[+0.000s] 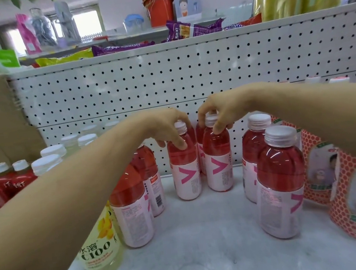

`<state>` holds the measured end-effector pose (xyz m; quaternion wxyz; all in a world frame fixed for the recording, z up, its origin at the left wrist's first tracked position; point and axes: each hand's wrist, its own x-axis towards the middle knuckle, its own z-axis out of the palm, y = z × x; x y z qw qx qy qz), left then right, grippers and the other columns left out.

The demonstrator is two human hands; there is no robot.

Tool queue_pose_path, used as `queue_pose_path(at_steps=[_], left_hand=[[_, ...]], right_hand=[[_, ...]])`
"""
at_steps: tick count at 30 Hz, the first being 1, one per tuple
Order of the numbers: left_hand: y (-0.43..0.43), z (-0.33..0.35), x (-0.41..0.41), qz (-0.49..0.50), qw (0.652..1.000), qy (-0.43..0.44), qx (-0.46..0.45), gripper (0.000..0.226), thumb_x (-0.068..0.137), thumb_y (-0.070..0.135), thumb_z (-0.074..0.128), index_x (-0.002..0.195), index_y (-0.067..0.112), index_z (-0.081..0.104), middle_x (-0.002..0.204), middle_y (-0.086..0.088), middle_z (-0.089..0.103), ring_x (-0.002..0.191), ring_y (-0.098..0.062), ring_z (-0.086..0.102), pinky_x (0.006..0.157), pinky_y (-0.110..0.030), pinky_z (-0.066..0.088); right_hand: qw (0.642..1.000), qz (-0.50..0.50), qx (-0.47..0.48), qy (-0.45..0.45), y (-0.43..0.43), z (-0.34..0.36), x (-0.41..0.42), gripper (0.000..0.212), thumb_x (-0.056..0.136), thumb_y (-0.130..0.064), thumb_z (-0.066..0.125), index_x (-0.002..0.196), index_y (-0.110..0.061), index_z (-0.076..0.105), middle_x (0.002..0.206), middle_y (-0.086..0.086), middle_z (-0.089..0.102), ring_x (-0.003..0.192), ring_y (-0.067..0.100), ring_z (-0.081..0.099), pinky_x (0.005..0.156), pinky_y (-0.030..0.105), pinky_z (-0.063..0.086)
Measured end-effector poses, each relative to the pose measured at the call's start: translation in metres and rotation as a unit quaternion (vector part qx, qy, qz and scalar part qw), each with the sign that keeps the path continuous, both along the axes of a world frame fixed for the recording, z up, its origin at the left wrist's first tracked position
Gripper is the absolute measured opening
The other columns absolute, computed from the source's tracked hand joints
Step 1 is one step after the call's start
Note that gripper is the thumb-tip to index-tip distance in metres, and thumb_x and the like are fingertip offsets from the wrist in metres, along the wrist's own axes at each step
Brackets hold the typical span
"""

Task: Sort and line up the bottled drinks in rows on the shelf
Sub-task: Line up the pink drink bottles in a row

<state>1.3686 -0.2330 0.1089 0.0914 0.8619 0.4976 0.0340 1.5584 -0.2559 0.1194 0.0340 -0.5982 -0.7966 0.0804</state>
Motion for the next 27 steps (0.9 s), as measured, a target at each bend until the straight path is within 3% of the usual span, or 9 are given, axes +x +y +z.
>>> queue_pose_path(at_steps=[3,7,9,15,18,20,23,27], left_hand=[[0.002,-0.001,-0.004,-0.018,0.999,-0.022,0.014,0.049,0.081,0.025,0.080,0.124,0.036,0.058,0.127,0.000,0.058,0.088,-0.023,0.071,0.082,-0.041,0.060],[0.003,-0.004,-0.004,-0.034,0.998,-0.032,0.045,0.047,0.083,0.022,0.078,0.124,0.037,0.060,0.116,0.004,0.054,0.080,-0.012,0.057,0.070,-0.029,0.046],[0.005,-0.005,-0.003,-0.045,0.997,-0.052,0.046,0.046,0.084,0.017,0.077,0.124,0.034,0.062,0.119,0.004,0.055,0.076,-0.007,0.051,0.074,-0.028,0.041],[0.004,-0.006,0.000,-0.044,0.996,-0.068,0.049,0.048,0.085,0.007,0.071,0.126,0.031,0.063,0.131,0.001,0.057,0.093,-0.018,0.057,0.087,-0.034,0.047],[-0.002,-0.007,0.002,-0.032,0.995,-0.053,0.076,0.052,0.089,0.009,0.068,0.135,0.030,0.056,0.138,0.002,0.053,0.101,-0.017,0.052,0.084,-0.030,0.041],[-0.011,-0.010,0.002,-0.019,0.994,-0.061,0.089,0.057,0.091,0.015,0.068,0.142,0.030,0.048,0.143,0.002,0.050,0.111,-0.017,0.052,0.085,-0.029,0.042],[-0.035,-0.015,-0.006,-0.017,0.987,-0.081,0.139,0.062,0.092,0.029,0.067,0.148,0.029,0.039,0.150,0.002,0.042,0.133,-0.017,0.043,0.100,-0.031,0.038],[-0.075,-0.036,-0.027,-0.020,0.961,-0.124,0.248,0.057,0.092,0.041,0.064,0.144,0.028,0.044,0.146,0.005,0.045,0.136,-0.016,0.039,0.107,-0.033,0.033]], right_hand=[[1.000,0.001,0.005,0.004,0.000,-0.001,0.001,0.030,0.087,-0.011,0.072,0.112,-0.025,0.065,0.096,-0.007,0.048,0.073,0.022,0.066,0.062,0.025,0.049],[1.000,0.008,0.006,0.010,-0.001,-0.002,0.001,0.031,0.087,-0.012,0.072,0.112,-0.028,0.065,0.105,-0.002,0.049,0.070,0.019,0.064,0.060,0.022,0.047],[1.000,0.013,0.012,0.011,-0.003,-0.002,0.001,0.030,0.087,-0.013,0.071,0.112,-0.029,0.064,0.109,-0.002,0.050,0.069,0.018,0.063,0.059,0.021,0.046],[1.000,0.004,0.014,-0.001,-0.009,-0.001,-0.005,0.034,0.088,-0.014,0.071,0.119,-0.026,0.063,0.116,0.004,0.058,0.071,0.017,0.064,0.066,0.024,0.053],[0.999,-0.010,0.020,-0.024,-0.012,0.000,-0.008,0.043,0.088,-0.017,0.071,0.128,-0.025,0.057,0.121,0.005,0.058,0.076,0.018,0.065,0.072,0.028,0.054],[0.999,-0.034,0.025,-0.029,-0.019,0.002,-0.007,0.061,0.087,-0.025,0.073,0.141,-0.025,0.044,0.125,0.003,0.055,0.093,0.022,0.065,0.087,0.034,0.054],[0.997,-0.059,0.042,0.001,-0.044,0.007,-0.003,0.073,0.086,-0.040,0.072,0.148,-0.027,0.035,0.137,0.000,0.051,0.116,0.023,0.056,0.104,0.041,0.045],[0.978,-0.073,0.151,0.122,-0.093,0.000,0.010,0.062,0.083,-0.053,0.069,0.138,-0.033,0.048,0.131,-0.006,0.054,0.113,0.014,0.056,0.096,0.034,0.044]])
